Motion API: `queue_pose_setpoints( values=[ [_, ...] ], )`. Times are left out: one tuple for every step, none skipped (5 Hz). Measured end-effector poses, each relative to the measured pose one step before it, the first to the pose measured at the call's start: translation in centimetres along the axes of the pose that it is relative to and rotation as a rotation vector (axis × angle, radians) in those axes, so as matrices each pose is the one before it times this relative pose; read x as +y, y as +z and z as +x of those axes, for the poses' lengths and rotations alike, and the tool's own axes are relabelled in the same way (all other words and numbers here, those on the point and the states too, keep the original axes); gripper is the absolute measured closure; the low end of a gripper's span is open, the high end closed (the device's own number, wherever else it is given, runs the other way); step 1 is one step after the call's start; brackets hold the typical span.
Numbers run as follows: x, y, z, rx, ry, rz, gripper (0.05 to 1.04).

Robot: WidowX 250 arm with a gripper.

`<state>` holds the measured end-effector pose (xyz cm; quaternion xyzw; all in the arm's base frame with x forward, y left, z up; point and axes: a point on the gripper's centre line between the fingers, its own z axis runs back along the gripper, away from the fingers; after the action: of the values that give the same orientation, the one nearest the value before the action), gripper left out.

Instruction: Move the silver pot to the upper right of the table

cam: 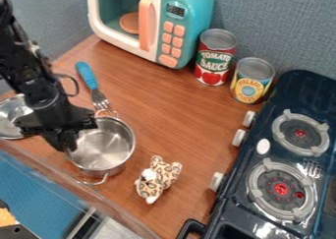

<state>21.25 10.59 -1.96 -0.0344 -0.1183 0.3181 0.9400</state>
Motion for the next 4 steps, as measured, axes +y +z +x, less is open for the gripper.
queue_pose_setpoints(
  values=[
    [-0.021, 0.06, 0.21, -0.0024, -0.0081, 0.0245, 1.02],
    [-0.173, 0.039, -0.265, 0.0237, 0.0218, -0.0095, 1.028],
    [-0.519, 1.544, 0.433, -0.0202, 0.0142, -0.04, 1.029],
    [-0.732, 1.533, 0.601, -0.0088, 0.0228, -0.0626, 1.029]
  ],
)
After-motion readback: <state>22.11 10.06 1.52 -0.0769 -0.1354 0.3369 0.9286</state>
